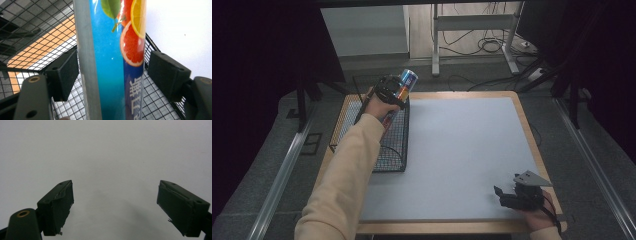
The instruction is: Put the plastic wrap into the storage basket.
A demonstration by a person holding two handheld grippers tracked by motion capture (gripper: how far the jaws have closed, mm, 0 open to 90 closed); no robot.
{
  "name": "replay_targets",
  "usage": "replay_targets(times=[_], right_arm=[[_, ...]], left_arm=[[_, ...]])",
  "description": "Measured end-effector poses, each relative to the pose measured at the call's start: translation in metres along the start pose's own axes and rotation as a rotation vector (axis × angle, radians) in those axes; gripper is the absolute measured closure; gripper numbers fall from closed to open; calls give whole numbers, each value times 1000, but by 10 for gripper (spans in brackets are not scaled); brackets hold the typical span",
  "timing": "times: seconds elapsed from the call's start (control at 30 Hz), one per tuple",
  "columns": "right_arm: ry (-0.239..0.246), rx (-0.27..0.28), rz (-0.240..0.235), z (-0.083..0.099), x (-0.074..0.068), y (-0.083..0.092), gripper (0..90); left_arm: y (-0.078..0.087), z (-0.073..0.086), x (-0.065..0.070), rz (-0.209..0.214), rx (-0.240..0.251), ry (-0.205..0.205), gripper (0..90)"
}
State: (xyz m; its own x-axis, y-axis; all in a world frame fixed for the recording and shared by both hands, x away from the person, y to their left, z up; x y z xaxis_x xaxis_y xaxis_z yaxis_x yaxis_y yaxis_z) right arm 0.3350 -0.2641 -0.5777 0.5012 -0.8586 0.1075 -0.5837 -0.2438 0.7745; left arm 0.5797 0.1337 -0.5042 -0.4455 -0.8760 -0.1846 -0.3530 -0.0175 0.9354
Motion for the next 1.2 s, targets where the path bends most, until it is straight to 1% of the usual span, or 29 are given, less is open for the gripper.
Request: replay_targets(times=[0.03,0.13,0.23,0.3,0.47,0.57,0.6,0.63,0.7,0.77,0.8,0.83,0.9,1.0,1.03,1.2], right_arm=[[1,0,0,0,0,0,144],[0,0,-1,0,0,0,144],[-1,1,-3,0,0,0,144],[-2,1,-3,0,0,0,144],[0,4,-1,-1,-1,1,144],[0,4,0,-1,-2,1,144],[0,4,0,-1,-2,1,144],[-1,3,1,-1,-2,1,144],[-2,3,2,-2,-1,1,144],[-1,5,4,-2,-2,2,144],[-1,5,4,-2,-2,2,144],[-3,5,6,-2,-2,2,144],[-3,6,6,-2,-2,3,144],[1,9,7,-3,-3,3,144],[1,10,7,-3,-3,3,144],[1,11,7,-3,-2,4,144]], left_arm=[[1,1,-1,-4,4,7,240],[8,3,-3,3,21,35,193],[19,4,-1,37,65,55,183],[27,6,3,66,91,62,183],[44,13,18,136,147,54,183],[61,17,28,160,193,45,183],[61,17,28,160,193,45,183],[72,21,35,174,212,39,183],[84,24,45,205,244,24,182],[93,29,56,232,263,5,181],[93,29,56,232,263,5,181],[101,35,67,247,279,-15,181],[109,40,79,270,299,-34,181],[119,50,99,316,327,-56,186],[120,52,103,323,336,-63,187],[126,72,137,386,361,-125,188]])
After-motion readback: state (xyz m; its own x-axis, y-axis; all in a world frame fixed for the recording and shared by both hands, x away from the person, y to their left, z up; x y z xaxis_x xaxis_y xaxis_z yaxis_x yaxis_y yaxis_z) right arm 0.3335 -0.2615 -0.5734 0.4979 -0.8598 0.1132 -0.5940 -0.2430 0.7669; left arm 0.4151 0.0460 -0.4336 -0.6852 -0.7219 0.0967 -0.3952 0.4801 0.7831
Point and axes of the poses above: each handheld gripper's, and its own axes: y roughly backward along the jaws, z roughly out of its underside, x roughly to its right, the point moved 10 cm from there along -y, roughly forward along the jaws, and after that the axes turned 12 degrees about -x, right-handed, at the moved point
